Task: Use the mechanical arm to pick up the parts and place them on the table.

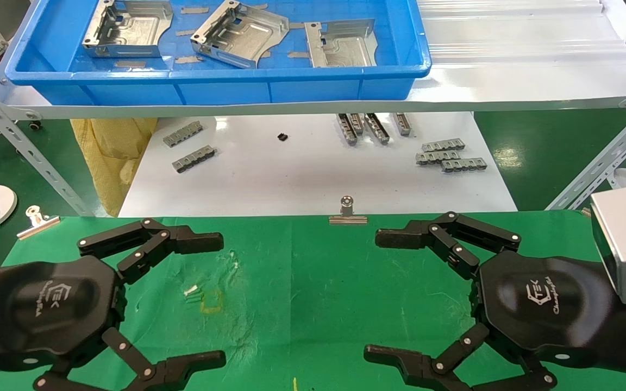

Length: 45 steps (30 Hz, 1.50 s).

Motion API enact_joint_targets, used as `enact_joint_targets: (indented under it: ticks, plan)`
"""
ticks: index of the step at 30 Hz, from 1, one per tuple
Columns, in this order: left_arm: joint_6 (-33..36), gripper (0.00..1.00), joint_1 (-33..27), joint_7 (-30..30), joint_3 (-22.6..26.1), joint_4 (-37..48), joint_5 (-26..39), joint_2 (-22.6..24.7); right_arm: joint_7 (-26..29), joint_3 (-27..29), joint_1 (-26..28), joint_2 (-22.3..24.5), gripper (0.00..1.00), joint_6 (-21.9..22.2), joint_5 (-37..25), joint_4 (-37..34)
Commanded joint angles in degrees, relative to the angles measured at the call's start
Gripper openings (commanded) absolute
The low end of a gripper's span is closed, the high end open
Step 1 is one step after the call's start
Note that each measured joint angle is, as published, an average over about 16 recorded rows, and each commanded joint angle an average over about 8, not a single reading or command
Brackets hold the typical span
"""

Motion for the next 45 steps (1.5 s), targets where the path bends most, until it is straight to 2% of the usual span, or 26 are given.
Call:
enact_joint_targets:
  ticks: [1, 4, 12, 45]
  plan:
    - [0.00, 1.00, 0.00, 0.00, 0.00, 0.00, 0.00, 0.00, 0.00, 0.00, 0.00, 0.00, 1.00, 0.00, 0.00, 0.00]
    - [0.00, 1.00, 0.00, 0.00, 0.00, 0.00, 0.00, 0.00, 0.00, 0.00, 0.00, 0.00, 1.00, 0.00, 0.00, 0.00]
    - [0.00, 1.00, 0.00, 0.00, 0.00, 0.00, 0.00, 0.00, 0.00, 0.00, 0.00, 0.00, 0.01, 0.00, 0.00, 0.00]
    - [0.00, 1.00, 0.00, 0.00, 0.00, 0.00, 0.00, 0.00, 0.00, 0.00, 0.00, 0.00, 0.00, 0.00, 0.00, 0.00]
